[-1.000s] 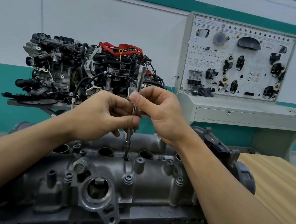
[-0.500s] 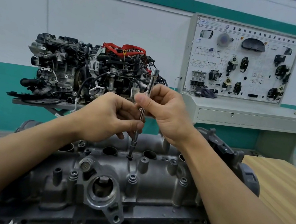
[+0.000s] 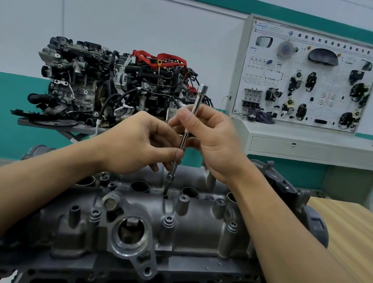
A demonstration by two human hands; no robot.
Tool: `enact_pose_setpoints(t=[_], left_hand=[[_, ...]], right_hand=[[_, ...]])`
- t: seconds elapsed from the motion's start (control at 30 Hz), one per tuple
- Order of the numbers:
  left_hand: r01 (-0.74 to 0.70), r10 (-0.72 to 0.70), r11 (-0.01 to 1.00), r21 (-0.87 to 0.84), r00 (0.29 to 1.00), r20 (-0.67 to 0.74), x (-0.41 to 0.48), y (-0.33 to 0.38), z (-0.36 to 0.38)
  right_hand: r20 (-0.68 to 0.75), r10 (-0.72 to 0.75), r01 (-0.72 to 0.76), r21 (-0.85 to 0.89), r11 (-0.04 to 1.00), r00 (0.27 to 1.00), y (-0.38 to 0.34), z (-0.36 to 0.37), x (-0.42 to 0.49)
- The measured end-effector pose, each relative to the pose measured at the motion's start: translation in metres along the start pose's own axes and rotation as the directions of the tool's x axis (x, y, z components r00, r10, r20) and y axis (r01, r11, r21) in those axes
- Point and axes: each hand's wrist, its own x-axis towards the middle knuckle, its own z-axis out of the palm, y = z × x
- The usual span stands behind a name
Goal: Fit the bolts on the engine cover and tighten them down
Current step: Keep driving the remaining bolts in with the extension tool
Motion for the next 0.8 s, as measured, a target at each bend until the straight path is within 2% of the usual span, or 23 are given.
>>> enact_pose_setpoints(t=[0.1,0.13,0.33,0.5,0.57,0.7,0.8], left_hand=[[-0.004,0.004,1.000,0.016,1.000,0.000,0.0000,-0.0017,-0.0004],[-0.005,0.005,1.000,0.022,1.000,0.004,-0.0002,-0.0026,-0.0005],[-0.008,0.007,0.999,0.033,0.999,0.034,-0.0009,-0.0021,0.0021],[-0.011,0.010,0.999,0.053,1.000,0.021,-0.0004,-0.0020,0.0012],[0.008,-0.009,0.999,0.033,1.000,0.012,-0.0014,-0.0025,0.0012],[0.024,-0.027,0.998,0.056,0.998,0.050,-0.0019,-0.0012,0.0037],[0.010,-0.015,0.997,0.078,0.998,0.065,-0.0025,0.0002,0.0032]], right_hand=[[0.075,0.052,-0.060,0.103,0.993,0.996,-0.0031,-0.0011,-0.0001],[0.076,0.044,-0.050,0.089,0.995,0.996,-0.0029,-0.0017,-0.0001],[-0.145,-0.085,0.078,-0.050,0.996,0.986,0.0032,0.0023,0.0000],[0.042,0.028,-0.029,0.019,0.999,0.999,-0.0017,-0.0006,-0.0001],[0.055,0.036,-0.037,0.022,0.999,0.998,-0.0033,-0.0001,-0.0004],[-0.082,-0.023,0.016,-0.085,0.996,0.996,-0.0026,0.0040,-0.0009],[-0.148,-0.035,0.026,-0.058,0.998,0.988,-0.0016,0.0055,-0.0020]])
